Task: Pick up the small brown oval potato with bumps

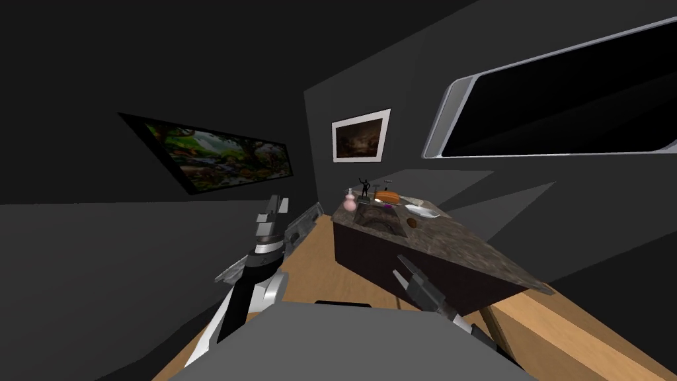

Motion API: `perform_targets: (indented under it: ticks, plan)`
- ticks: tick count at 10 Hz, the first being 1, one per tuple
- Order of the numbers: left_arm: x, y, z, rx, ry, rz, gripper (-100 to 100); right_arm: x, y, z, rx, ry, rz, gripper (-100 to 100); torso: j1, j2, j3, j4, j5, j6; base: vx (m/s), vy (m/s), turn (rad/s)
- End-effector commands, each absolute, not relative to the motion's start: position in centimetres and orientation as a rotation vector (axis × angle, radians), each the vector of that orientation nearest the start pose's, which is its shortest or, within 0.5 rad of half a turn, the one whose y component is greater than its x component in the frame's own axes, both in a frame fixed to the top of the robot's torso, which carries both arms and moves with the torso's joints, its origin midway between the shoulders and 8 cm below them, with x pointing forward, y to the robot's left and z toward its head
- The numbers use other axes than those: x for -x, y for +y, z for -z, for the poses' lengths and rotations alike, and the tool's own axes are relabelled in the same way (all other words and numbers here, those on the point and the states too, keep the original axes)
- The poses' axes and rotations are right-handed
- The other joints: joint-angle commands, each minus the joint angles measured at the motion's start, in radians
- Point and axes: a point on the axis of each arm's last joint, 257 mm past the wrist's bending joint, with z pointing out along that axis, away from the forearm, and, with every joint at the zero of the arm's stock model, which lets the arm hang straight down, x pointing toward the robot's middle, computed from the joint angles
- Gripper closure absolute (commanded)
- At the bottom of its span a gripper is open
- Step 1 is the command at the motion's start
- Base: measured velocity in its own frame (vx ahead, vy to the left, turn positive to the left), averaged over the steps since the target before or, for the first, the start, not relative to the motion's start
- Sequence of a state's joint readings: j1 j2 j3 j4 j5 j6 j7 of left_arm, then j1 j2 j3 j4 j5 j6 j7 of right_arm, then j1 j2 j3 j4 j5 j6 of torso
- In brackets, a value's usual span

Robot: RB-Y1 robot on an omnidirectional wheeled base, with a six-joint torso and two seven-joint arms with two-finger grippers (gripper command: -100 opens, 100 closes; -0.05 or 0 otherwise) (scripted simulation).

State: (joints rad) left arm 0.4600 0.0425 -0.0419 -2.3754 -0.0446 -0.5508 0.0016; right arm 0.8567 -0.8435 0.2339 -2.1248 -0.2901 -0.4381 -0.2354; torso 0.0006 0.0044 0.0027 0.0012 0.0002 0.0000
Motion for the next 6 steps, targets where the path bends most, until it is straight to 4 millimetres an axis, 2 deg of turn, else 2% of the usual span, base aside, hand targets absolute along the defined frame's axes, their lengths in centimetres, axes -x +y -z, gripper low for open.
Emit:
perform_targets:
  ticks: [1, 2, 3, 4, 5, 6]
  plan:
    - [-31.7, 24.4, -8.5, 0.459, 0.544, 1.372, 0, -26.4, -25.8, 23.8, -1.122, 1.612, -1.458, -100, 0.000, 0.000, 0.000, 0.000, 0.000, 0.000, -0.041, 0.023, 0.071]
    - [-31.7, 24.4, -8.5, 0.459, 0.544, 1.372, 0, -26.3, -25.8, 23.9, -1.112, 1.630, -1.454, -100, -0.001, -0.001, -0.001, 0.000, 0.000, 0.000, -0.012, 0.012, -0.016]
    - [-31.7, 24.4, -8.5, 0.459, 0.544, 1.372, 0, -25.0, -26.7, 25.7, -1.183, 1.671, -1.428, -100, -0.001, -0.003, -0.001, 0.000, 0.000, 0.000, -0.033, 0.027, 0.214]
    - [-31.7, 24.4, -8.5, 0.459, 0.544, 1.372, 0, -24.9, -26.7, 25.7, -1.168, 1.698, -1.421, -100, -0.001, -0.002, -0.001, -0.001, 0.000, 0.000, -0.034, 0.019, 0.082]
    - [-31.7, 24.4, -8.5, 0.459, 0.544, 1.372, 0, -23.5, -27.7, 27.5, -1.237, 1.743, -1.387, -100, -0.001, -0.002, -0.001, 0.000, 0.000, 0.000, -0.042, 0.034, 0.178]
    - [-31.7, 24.4, -8.5, 0.459, 0.544, 1.372, 0, -23.4, -27.8, 27.6, -1.224, 1.766, -1.380, -100, 0.000, -0.002, -0.001, 0.000, 0.000, 0.000, -0.042, 0.027, 0.095]
